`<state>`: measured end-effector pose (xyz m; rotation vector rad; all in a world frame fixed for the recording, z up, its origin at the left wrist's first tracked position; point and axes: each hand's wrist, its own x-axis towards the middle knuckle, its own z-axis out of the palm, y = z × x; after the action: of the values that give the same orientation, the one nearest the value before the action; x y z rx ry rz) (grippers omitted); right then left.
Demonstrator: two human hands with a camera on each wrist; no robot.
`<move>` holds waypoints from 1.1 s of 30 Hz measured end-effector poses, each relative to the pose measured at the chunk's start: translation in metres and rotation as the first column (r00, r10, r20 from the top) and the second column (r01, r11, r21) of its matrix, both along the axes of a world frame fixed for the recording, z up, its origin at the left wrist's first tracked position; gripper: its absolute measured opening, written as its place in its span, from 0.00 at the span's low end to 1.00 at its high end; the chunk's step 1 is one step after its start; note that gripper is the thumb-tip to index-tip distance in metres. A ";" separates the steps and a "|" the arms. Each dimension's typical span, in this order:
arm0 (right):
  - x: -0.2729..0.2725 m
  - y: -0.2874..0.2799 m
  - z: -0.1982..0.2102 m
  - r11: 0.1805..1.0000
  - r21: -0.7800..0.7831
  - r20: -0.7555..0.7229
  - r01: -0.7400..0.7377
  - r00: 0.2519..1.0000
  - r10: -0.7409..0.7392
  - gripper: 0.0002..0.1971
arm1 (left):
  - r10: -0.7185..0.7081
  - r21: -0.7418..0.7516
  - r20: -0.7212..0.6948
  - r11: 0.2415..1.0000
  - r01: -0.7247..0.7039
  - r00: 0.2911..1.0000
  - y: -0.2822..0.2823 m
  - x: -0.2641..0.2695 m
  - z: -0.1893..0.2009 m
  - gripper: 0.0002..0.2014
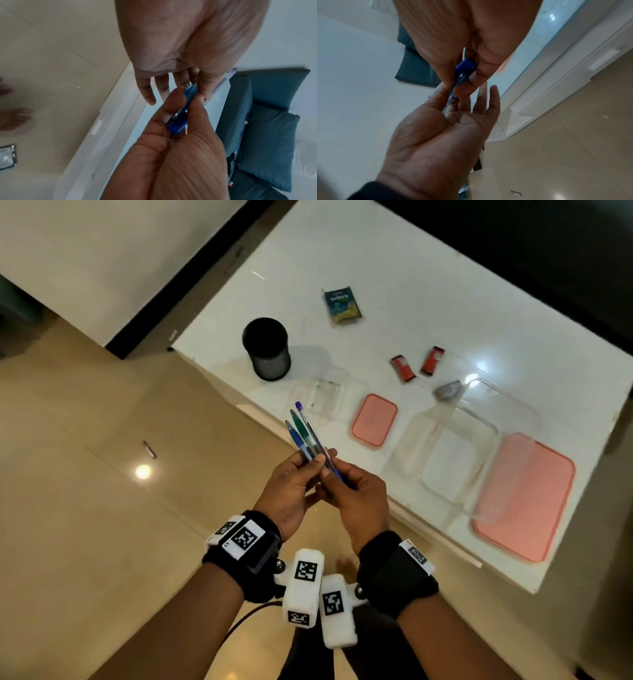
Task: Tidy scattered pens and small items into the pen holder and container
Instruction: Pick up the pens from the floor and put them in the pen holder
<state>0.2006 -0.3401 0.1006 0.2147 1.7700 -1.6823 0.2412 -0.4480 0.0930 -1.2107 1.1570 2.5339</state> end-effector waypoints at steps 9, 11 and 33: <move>-0.102 -0.092 0.015 0.971 0.236 -0.315 -0.044 0.942 0.119 0.11 | 0.101 -0.322 0.133 0.945 -0.053 0.986 -0.111 -0.046 -0.002 0.18; -0.139 -0.119 0.018 0.934 0.336 -0.362 -0.116 0.900 0.242 0.09 | 0.085 -0.429 0.146 0.903 -0.014 0.986 -0.142 -0.060 -0.010 0.26; -0.230 -0.191 0.038 0.605 0.735 -0.236 -0.307 0.720 0.652 0.06 | -0.320 -0.754 0.080 0.600 0.267 0.944 -0.218 -0.147 -0.076 0.45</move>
<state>-0.0296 -0.5309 0.1381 -0.4367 2.4628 -0.6637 0.0944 -0.6664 0.0171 -0.9039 2.3596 1.8474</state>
